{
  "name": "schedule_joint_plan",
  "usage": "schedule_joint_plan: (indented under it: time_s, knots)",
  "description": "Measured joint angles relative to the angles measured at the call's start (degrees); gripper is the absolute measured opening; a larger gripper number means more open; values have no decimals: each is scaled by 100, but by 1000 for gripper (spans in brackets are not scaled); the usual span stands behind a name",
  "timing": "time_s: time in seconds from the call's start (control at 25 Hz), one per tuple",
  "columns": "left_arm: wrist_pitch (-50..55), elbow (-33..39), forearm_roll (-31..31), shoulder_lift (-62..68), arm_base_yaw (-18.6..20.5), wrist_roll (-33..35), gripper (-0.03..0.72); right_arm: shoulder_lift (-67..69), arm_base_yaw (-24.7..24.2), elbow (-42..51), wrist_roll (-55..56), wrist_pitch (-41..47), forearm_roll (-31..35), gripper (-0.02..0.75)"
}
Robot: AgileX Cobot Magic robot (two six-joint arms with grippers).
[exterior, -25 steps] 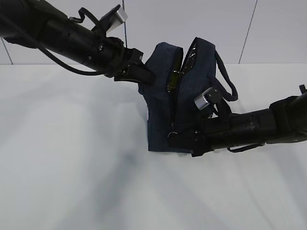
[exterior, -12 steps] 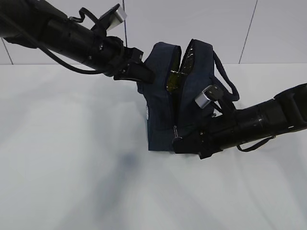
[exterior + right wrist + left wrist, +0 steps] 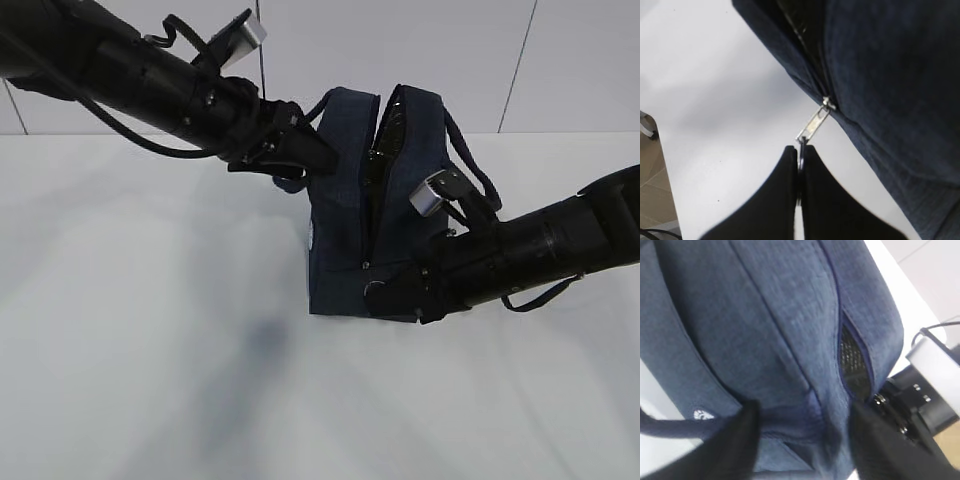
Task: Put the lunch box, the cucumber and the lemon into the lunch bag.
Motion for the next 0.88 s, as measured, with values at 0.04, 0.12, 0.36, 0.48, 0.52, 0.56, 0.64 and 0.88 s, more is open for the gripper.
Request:
schedule_joint_plan:
  time_s: [0.04,0.12,0.36,0.48,0.52,0.56,0.64,0.88]
  knots:
    - [29,0,0,0,0,25,479,-9,0,0,29,0,-9,0]
    - [153,0,0,0,0,146,489,-12,0,0,68,10,-23,0]
    - [314,0,10,-202,0,688,486,-12,0,0,178,31,-74,0]
    - [400,0,21,-586,0,1025,486,-12,0,0,217,42,-138,0]
    - [449,0,48,-704,0,1076,484,-12,0,0,245,42,-147,0]
    - [489,0,75,-785,0,1129,478,-12,0,0,245,42,-151,0]
    - [624,0,153,-896,0,1247,456,-12,0,0,258,42,-160,0]
    - [1126,124,299,-944,0,1407,429,-33,0,0,309,64,-193,0]
